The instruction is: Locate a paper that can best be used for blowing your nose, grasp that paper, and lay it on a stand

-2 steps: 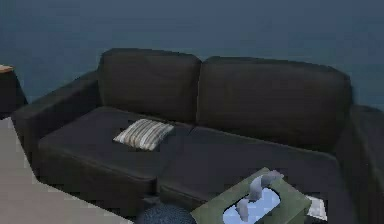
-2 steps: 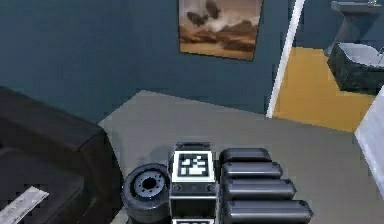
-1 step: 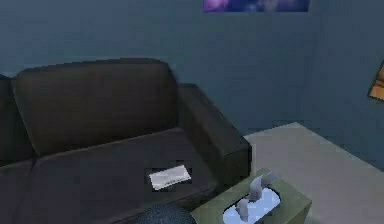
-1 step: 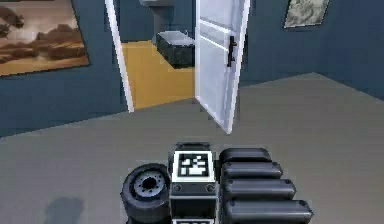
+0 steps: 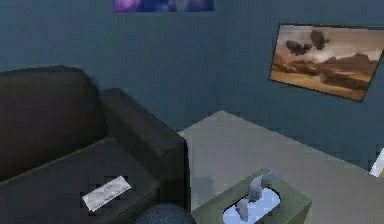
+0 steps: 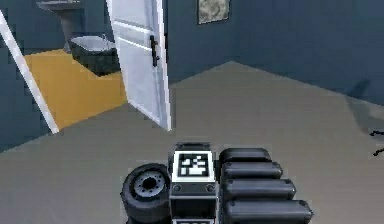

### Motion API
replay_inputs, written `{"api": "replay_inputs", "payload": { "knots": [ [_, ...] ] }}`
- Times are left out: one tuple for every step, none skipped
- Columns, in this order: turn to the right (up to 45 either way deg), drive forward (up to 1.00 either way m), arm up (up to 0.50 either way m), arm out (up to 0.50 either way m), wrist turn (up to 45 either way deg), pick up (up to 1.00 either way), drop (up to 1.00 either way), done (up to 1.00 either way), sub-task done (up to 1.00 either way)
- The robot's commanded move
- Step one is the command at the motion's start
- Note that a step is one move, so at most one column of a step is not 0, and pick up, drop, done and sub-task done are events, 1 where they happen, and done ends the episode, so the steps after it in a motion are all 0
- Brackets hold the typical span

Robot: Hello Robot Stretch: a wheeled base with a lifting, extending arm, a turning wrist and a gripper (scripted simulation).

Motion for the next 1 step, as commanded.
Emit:
{"api": "replay_inputs", "payload": {
  "knots": [
    [0.0, 0.20, 0.00, 0.00, 0.0, 0.00, 0.00, 0.00, 0.00]
  ]
}}
